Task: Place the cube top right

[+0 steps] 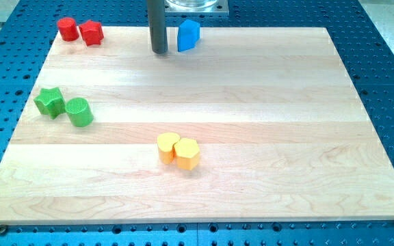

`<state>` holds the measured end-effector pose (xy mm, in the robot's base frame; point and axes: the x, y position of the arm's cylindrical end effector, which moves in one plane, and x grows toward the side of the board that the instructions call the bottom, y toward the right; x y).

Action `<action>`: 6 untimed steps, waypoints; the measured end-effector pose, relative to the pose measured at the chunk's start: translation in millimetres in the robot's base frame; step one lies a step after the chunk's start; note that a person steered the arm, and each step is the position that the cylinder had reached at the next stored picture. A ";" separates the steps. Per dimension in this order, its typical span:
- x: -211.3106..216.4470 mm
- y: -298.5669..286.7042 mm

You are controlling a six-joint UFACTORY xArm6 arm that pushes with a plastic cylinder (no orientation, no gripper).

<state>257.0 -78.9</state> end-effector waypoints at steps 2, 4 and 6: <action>-58.9 15.4; -14.5 160.0; -1.2 220.1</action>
